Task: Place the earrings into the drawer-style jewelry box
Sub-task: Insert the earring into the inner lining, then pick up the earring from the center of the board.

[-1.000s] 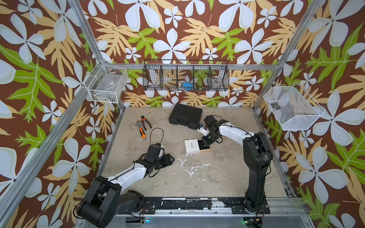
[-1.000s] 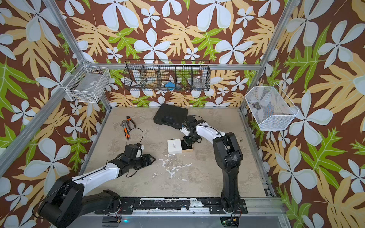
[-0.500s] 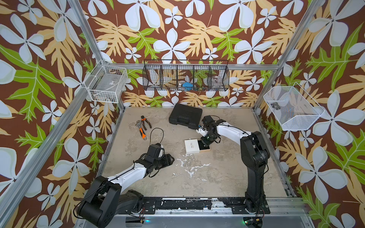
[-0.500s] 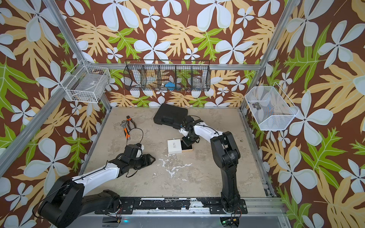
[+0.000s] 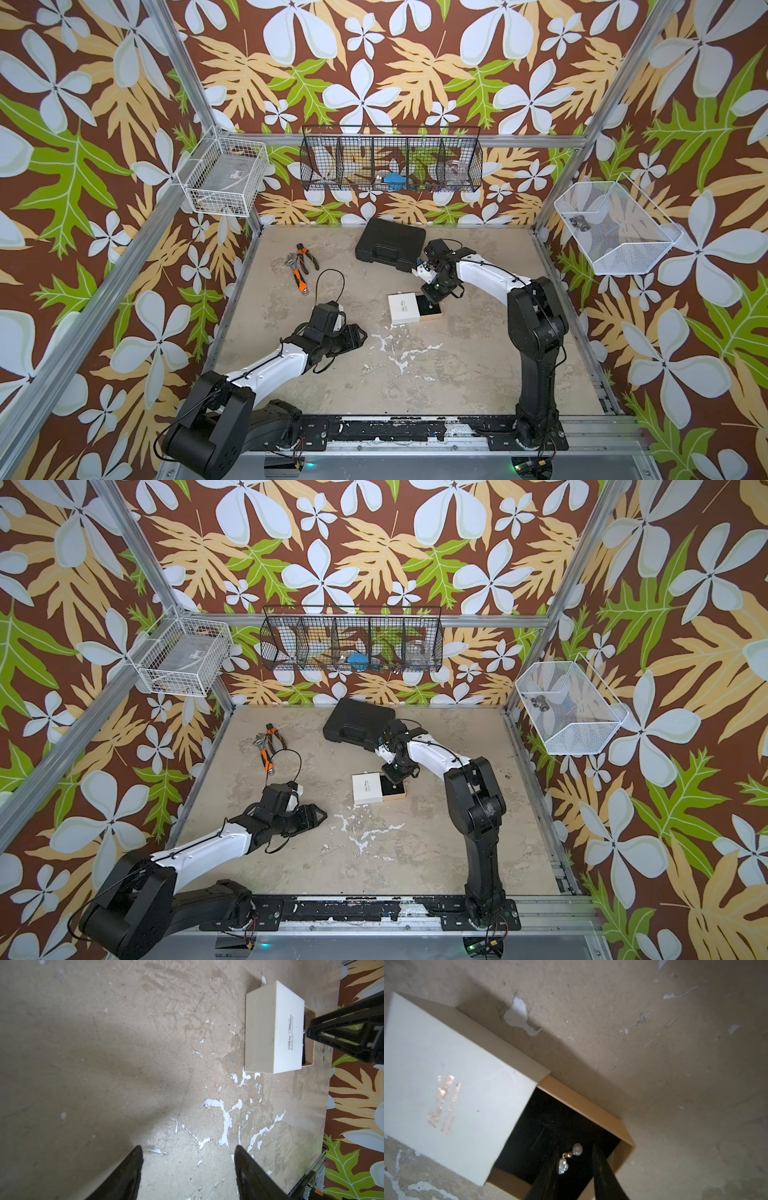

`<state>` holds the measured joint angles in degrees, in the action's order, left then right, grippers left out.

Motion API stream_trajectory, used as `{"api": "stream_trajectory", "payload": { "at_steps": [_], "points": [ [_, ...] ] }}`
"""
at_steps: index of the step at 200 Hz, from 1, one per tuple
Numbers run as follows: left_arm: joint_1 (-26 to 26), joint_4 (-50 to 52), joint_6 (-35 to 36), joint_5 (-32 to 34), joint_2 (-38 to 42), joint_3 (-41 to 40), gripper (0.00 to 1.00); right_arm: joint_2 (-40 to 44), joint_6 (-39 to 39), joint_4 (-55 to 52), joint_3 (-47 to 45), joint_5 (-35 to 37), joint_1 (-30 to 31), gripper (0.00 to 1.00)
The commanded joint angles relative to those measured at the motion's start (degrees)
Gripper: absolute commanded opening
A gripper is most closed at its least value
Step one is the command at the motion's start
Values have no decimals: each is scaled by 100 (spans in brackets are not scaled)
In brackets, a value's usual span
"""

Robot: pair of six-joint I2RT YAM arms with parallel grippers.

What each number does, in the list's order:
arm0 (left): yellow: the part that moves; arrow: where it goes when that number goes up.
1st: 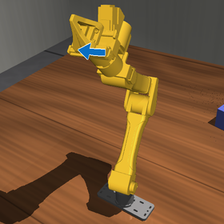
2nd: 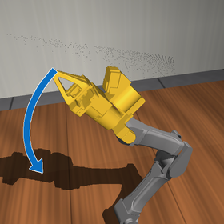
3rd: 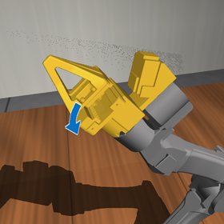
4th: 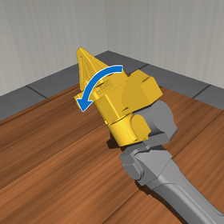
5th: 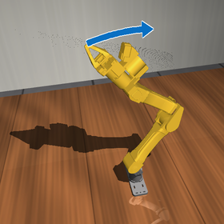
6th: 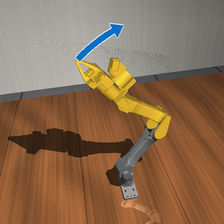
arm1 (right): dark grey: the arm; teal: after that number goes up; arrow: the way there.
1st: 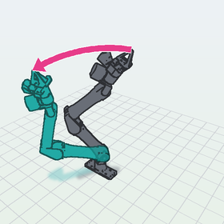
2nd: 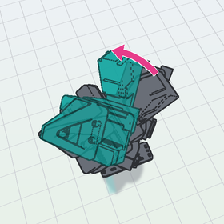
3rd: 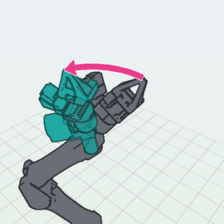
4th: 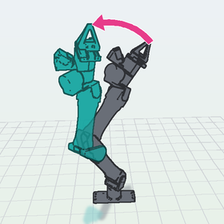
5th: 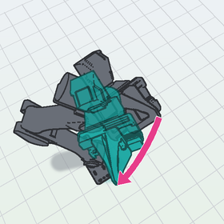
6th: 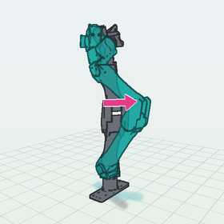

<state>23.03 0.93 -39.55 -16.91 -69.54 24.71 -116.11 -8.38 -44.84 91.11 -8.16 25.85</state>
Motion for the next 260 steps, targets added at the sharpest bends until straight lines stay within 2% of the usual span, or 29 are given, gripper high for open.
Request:
{"api": "stream_trajectory", "payload": {
  "at_steps": [1, 40, 78, 105, 140, 168, 198, 236, 260],
  "points": [
    [-4, 113, 18, 27, 100, 60, 71, 236, 30, 10, 47, -64, 1, 35],
    [0, 300, -13, 150, 449, 104, 71, 1082, 203, 268, -342, -302, -1, 34],
    [16, 451, -138, 303, 989, 89, 68, 2486, 1021, 1489, -1577, -756, 295, 28],
    [83, 649, -194, 544, 1457, 98, 66, 3632, 1725, 3142, -3005, -1101, 992, 26],
    [157, 1030, -349, 1007, 2005, -62, 66, 4600, 1887, 5280, -4722, -567, 2470, 28],
    [149, 1269, -402, 1273, 2297, 10, 66, 4515, 1643, 6487, -5563, 252, 3387, 29],
    [137, 1429, -381, 1660, 2537, 216, 67, 4000, 1260, 7327, -5892, 1199, 4192, 30],
    [141, 1508, -244, 1731, 2632, 519, 68, 3079, 1303, 7275, -5585, 1391, 4310, 31],
    [141, 1610, -129, 1721, 2603, 673, 68, 2506, 1278, 6724, -5081, 1492, 4314, 29]
  ]
}}
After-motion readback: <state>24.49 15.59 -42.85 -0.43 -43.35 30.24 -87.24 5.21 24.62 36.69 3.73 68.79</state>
